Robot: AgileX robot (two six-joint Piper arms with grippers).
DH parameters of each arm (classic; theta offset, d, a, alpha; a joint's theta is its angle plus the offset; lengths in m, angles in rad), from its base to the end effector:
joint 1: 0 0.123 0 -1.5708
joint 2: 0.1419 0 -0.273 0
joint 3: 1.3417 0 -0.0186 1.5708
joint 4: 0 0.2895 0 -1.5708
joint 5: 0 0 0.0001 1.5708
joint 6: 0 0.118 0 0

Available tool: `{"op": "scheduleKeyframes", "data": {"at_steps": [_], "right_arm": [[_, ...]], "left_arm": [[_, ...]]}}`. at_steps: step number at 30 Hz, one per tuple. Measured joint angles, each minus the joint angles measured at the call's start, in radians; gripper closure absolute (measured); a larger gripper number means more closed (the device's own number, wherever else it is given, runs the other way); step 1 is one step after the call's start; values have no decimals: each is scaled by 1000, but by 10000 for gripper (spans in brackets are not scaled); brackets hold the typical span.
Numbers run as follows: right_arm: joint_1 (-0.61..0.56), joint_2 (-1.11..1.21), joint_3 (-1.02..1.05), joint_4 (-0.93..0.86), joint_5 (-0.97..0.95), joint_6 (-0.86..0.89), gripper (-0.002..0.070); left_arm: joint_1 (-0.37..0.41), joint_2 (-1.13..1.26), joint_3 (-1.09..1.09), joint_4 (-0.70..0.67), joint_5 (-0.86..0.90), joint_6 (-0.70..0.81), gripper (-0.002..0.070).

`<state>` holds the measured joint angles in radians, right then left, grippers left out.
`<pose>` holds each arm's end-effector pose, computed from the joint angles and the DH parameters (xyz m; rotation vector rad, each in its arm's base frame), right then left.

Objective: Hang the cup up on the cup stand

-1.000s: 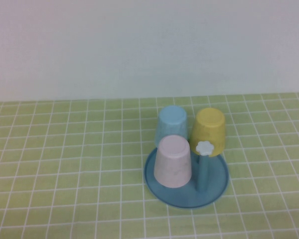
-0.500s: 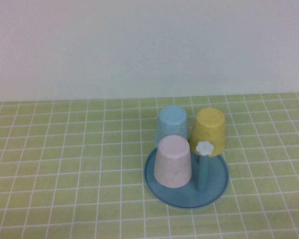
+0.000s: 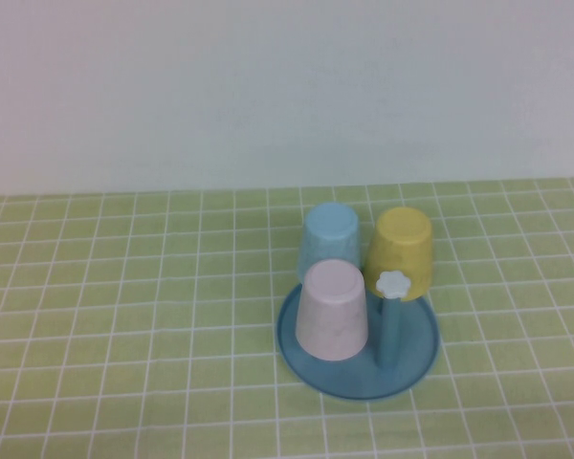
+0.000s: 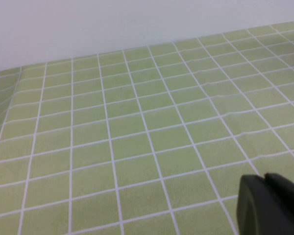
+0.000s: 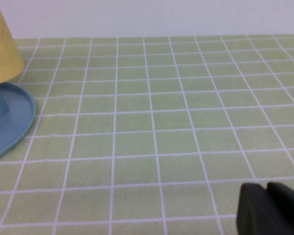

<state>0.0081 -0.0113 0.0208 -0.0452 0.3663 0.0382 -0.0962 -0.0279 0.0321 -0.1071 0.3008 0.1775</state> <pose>0.1296 -0.0009 0.1659 0.0000 1.8590 -0.0122 0.1299 -0.0163 0.1712 0.1756 1.7784 -0.0434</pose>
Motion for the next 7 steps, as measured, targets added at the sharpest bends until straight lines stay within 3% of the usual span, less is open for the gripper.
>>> {"op": "scheduleKeyframes", "data": {"at_steps": [7], "right_arm": [[0, 0, 0, 0, 0, 0, 640]], "left_arm": [[0, 0, 0, 0, 0, 0, 675]]}}
